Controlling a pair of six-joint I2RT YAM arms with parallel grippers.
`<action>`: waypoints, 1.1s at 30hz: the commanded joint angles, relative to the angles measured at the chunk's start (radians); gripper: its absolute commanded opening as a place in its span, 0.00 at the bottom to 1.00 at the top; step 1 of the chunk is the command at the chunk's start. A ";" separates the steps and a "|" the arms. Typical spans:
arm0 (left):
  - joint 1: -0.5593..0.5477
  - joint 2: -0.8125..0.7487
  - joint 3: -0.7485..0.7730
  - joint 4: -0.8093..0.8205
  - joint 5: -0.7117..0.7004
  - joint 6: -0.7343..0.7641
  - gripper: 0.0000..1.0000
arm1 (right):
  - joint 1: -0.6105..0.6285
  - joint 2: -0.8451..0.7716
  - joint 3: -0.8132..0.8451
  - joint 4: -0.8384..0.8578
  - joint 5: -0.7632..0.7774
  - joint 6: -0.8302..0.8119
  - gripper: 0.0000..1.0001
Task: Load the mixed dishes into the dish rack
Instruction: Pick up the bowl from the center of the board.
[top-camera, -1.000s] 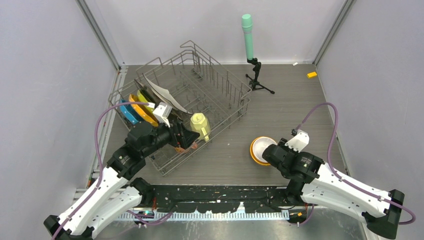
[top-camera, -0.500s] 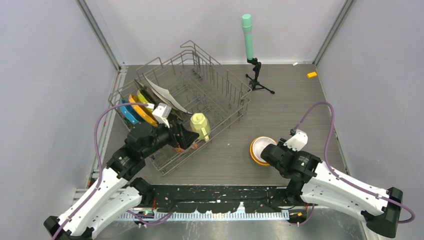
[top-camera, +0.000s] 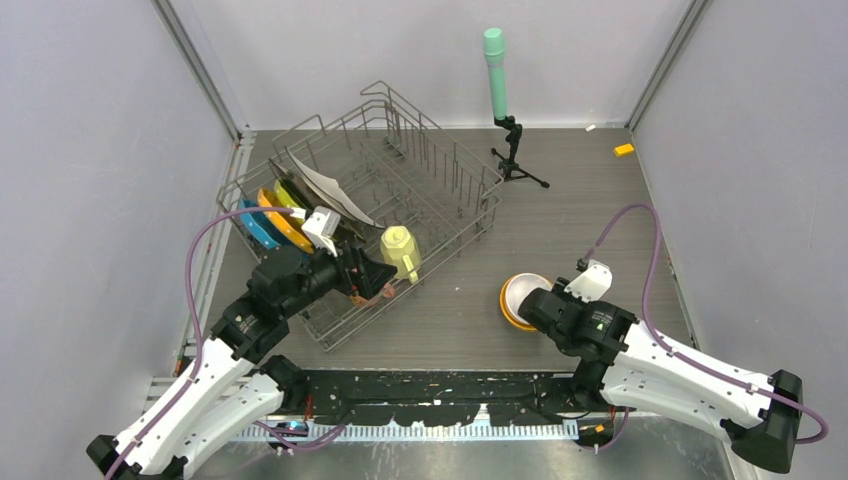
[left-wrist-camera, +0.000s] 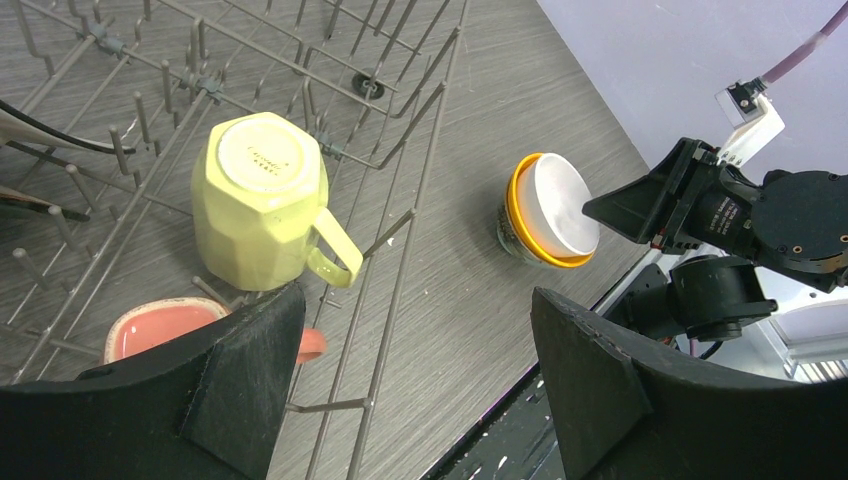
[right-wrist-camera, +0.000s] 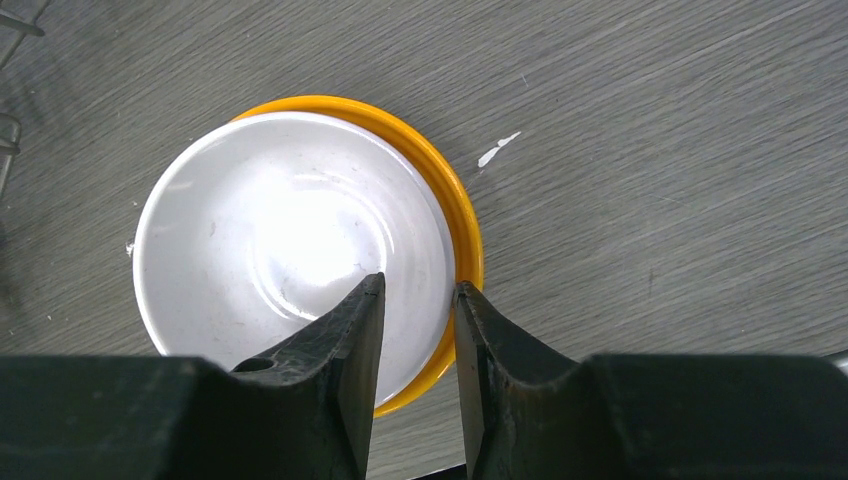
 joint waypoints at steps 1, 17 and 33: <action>-0.002 -0.006 0.002 0.025 -0.008 0.012 0.86 | 0.002 -0.021 0.003 0.016 0.031 0.054 0.37; -0.003 0.010 -0.001 0.040 0.000 0.006 0.86 | 0.001 0.013 -0.019 0.061 0.026 0.058 0.33; -0.003 0.014 -0.001 0.044 0.009 0.007 0.86 | 0.001 -0.050 -0.023 0.107 0.049 0.002 0.04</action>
